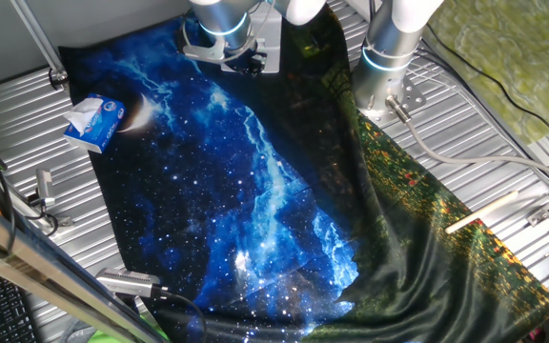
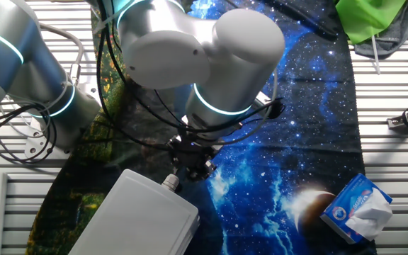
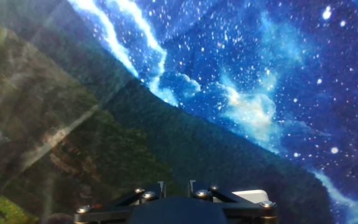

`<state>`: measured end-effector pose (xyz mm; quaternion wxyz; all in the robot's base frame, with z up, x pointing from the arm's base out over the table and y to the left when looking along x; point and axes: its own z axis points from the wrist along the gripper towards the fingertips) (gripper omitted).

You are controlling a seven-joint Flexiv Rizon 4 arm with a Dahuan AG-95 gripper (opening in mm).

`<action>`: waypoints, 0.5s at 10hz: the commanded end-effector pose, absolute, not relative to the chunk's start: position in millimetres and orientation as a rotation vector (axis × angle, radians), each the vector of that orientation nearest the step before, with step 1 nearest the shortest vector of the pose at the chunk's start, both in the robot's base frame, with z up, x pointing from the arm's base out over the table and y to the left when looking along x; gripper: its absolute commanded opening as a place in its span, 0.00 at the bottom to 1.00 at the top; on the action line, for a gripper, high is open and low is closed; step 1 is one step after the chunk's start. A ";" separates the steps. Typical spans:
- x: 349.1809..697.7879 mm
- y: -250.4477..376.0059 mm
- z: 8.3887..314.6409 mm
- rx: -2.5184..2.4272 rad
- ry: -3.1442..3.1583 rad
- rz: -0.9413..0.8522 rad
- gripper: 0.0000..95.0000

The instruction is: Grasp the handle and open the drawer

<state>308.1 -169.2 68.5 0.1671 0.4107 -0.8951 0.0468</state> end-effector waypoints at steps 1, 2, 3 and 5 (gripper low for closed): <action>307.2 -169.3 69.6 1.171 -2.544 0.137 0.20; 307.2 -169.9 69.7 1.180 -2.541 0.144 0.20; 307.1 -170.7 69.7 1.189 -2.541 0.155 0.20; 306.7 -173.2 69.9 1.203 -2.535 0.162 0.20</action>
